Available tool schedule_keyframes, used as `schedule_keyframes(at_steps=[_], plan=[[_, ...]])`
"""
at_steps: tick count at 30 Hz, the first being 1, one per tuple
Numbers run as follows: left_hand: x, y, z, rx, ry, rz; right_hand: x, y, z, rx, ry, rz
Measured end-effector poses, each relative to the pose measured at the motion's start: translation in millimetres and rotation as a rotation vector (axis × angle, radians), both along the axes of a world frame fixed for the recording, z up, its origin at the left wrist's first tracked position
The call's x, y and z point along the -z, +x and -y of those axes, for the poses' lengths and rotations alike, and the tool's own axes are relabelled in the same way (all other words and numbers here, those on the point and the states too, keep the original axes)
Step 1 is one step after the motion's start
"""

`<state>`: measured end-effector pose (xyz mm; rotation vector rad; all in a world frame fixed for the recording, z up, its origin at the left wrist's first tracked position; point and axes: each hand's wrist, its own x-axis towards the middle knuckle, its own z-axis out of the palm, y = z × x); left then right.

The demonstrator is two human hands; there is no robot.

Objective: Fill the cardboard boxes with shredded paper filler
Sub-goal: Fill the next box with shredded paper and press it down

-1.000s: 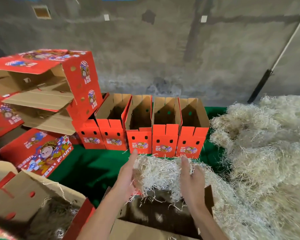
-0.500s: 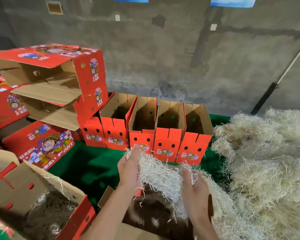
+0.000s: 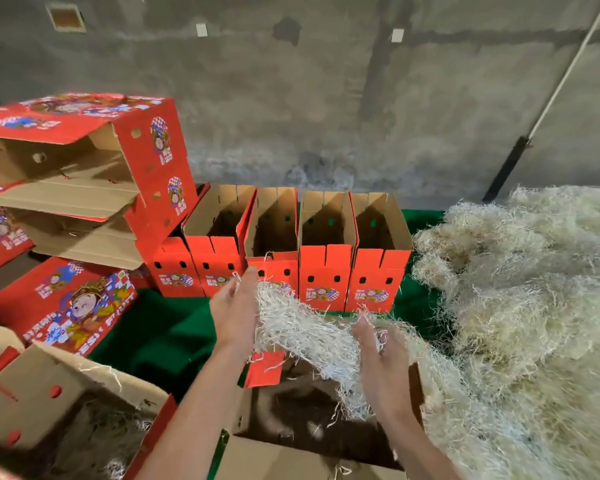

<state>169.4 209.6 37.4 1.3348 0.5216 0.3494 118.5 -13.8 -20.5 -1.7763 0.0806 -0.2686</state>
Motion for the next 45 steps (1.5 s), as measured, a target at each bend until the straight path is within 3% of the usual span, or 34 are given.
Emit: schedule_keyframes(at_steps=[7, 14, 16, 19, 21, 25, 31, 33, 35, 39, 43, 45], plan=[[35.6, -54.6, 11.8, 0.106, 0.255, -0.029, -44.3, 45.9, 24.5, 0.133, 0.022, 0.003], [-5.2, -5.4, -18.2, -0.080, 0.136, 0.069, 10.9, -7.3, 5.8, 0.056, 0.098, -0.201], [6.4, -7.9, -16.7, -0.013, 0.113, -0.003, 1.4, 1.6, 8.4, 0.111, 0.144, -0.274], [32.2, -24.8, -15.9, 0.081, 0.096, -0.149, -27.7, 21.9, 27.5, 0.160, 0.179, -0.178], [37.5, -30.7, -14.5, 0.022, -0.004, -0.211, -36.0, 27.2, 33.1, 0.158, 0.123, -0.086], [23.2, -22.3, -19.1, -0.030, -0.208, -0.223, -8.2, 8.2, 25.3, 0.152, 0.124, -0.181], [7.2, -13.4, -18.6, 0.229, -0.309, -0.153, 6.7, -10.6, 9.4, 0.123, 0.206, -0.343], [0.3, -13.2, -14.0, 0.427, -0.558, -0.068, 4.4, -8.7, 11.6, 0.107, 0.251, -0.442], [2.5, -11.4, -6.3, 0.448, -0.715, -0.001, 1.9, -5.9, 11.1, 0.096, 0.281, -0.410], [15.4, -21.7, 34.3, 0.537, -0.605, -0.039, -2.9, -15.0, 4.0, -0.070, 0.352, -0.337], [10.2, -11.9, 52.6, 0.423, -0.504, -0.088, -2.2, -24.7, 4.9, -0.181, 0.169, -0.251], [9.9, -11.1, 59.3, 0.397, -0.402, -0.214, -6.2, -32.9, 7.8, -0.290, 0.095, -0.164]])
